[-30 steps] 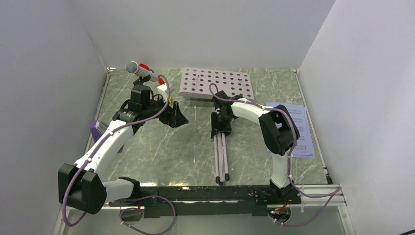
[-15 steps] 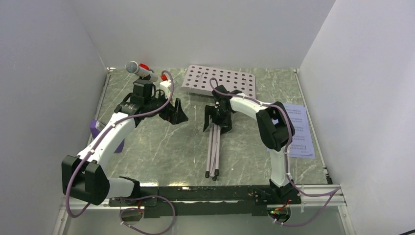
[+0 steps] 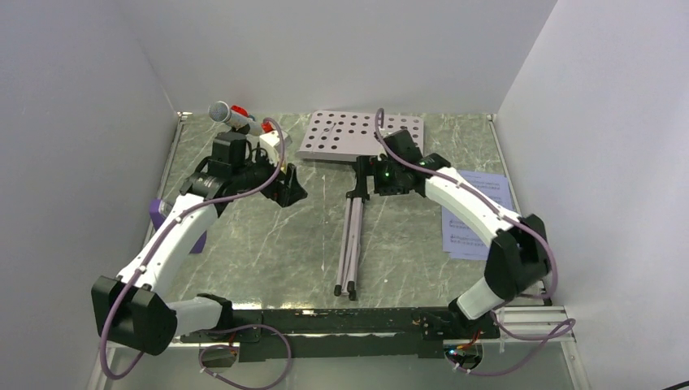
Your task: Pack up the instrument practice props
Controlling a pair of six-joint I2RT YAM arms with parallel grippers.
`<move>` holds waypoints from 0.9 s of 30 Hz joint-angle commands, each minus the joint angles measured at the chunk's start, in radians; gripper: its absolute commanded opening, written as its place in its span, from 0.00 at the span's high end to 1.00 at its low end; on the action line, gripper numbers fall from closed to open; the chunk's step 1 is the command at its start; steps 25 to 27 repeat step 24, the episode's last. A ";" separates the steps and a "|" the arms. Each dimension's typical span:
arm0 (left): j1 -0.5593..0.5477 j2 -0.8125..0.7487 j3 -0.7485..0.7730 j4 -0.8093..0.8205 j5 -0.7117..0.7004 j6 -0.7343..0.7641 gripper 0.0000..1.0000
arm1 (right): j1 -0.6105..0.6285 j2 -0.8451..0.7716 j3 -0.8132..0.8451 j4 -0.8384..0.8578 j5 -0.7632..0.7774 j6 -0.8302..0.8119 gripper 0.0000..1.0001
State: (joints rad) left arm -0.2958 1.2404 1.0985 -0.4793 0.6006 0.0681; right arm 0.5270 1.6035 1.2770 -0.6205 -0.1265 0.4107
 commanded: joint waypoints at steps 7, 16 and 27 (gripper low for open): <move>0.077 -0.131 -0.009 0.024 -0.115 -0.018 0.03 | -0.067 -0.351 -0.121 0.142 0.183 -0.144 0.00; 0.140 -0.143 0.172 -0.027 -0.335 -0.004 0.03 | -0.239 -0.466 -0.083 0.152 0.324 -0.207 0.00; 0.246 -0.192 0.132 0.051 -0.456 -0.060 0.03 | -0.298 -0.474 -0.105 0.188 0.365 -0.245 0.00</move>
